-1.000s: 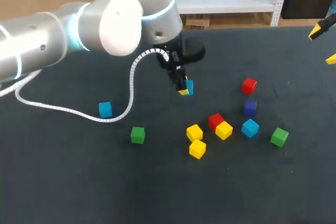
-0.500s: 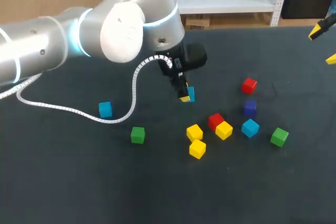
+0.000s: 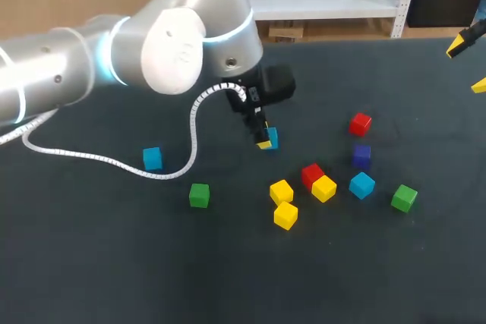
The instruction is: Place the blue cubes, place green cubes on the blue cubes, place the yellow cubes on the green cubes, then place the red cubes on the yellow cubes, and place purple cube on the red cubes.
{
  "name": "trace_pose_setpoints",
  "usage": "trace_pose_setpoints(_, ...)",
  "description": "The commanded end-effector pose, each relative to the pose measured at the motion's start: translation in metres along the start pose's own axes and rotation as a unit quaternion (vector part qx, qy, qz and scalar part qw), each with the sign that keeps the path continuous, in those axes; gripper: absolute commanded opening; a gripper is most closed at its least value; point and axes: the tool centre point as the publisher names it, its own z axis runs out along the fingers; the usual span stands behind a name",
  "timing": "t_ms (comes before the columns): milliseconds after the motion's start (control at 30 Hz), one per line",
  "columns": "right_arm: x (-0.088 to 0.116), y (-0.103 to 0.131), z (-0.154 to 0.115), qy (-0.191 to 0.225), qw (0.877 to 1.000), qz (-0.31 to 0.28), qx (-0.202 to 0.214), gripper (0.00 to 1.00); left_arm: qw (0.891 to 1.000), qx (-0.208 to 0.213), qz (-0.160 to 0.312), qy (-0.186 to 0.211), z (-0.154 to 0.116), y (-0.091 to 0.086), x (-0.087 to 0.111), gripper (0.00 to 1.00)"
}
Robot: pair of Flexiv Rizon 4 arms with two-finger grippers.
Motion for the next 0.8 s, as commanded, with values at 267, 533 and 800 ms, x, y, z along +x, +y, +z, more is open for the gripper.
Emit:
trace_pose_setpoints(267,-0.0004,0.0012,0.0004,0.000,1.000,0.000,0.001,1.00,1.000,0.003,0.006,0.000,0.0047,0.0040,-0.0040,0.00)
trace_pose_setpoints(533,-0.0004,0.0012,0.0004,0.000,1.000,0.000,0.001,1.00,1.000,0.007,0.009,0.002,0.0053,0.0050,-0.0020,0.00)
trace_pose_setpoints(800,-0.0004,0.0012,0.0004,0.000,1.000,0.000,0.001,1.00,1.000,0.003,0.015,-0.003,0.0051,0.0063,-0.0025,0.00)
